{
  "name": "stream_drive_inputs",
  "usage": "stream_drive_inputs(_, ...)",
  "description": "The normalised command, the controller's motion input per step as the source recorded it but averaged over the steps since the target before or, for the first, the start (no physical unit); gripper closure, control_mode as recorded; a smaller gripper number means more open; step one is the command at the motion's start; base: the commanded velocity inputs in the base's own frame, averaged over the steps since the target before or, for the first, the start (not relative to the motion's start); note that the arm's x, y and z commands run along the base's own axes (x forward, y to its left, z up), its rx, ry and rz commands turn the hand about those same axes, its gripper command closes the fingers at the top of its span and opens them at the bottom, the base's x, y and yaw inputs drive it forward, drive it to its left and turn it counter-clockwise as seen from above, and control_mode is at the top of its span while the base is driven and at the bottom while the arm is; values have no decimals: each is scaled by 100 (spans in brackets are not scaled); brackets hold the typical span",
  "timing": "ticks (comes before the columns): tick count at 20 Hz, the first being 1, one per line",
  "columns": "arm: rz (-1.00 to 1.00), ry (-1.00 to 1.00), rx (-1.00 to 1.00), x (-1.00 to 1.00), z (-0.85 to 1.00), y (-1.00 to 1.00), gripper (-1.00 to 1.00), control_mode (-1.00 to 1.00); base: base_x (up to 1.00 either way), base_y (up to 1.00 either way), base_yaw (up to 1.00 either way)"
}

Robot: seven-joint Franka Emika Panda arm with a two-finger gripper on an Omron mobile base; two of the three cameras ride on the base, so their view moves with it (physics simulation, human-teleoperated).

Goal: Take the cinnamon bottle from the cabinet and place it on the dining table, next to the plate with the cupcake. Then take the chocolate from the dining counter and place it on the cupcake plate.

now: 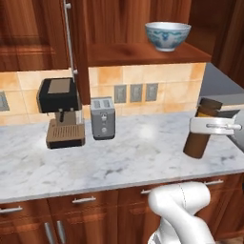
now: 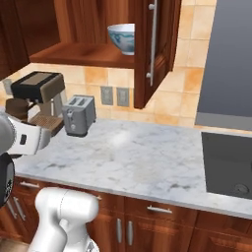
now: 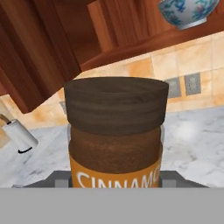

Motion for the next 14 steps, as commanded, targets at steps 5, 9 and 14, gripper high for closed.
stream_drive_inputs(5, 0, 0, 0, 0, 0, 0, 100, 100, -54, 0, 26)
stream_drive_inputs(9, 0, 0, 0, 0, 0, 0, 100, 100, -48, 0, 32)
stream_drive_inputs(14, 0, 0, 0, 0, 0, 0, 100, 100, -47, 0, 36)
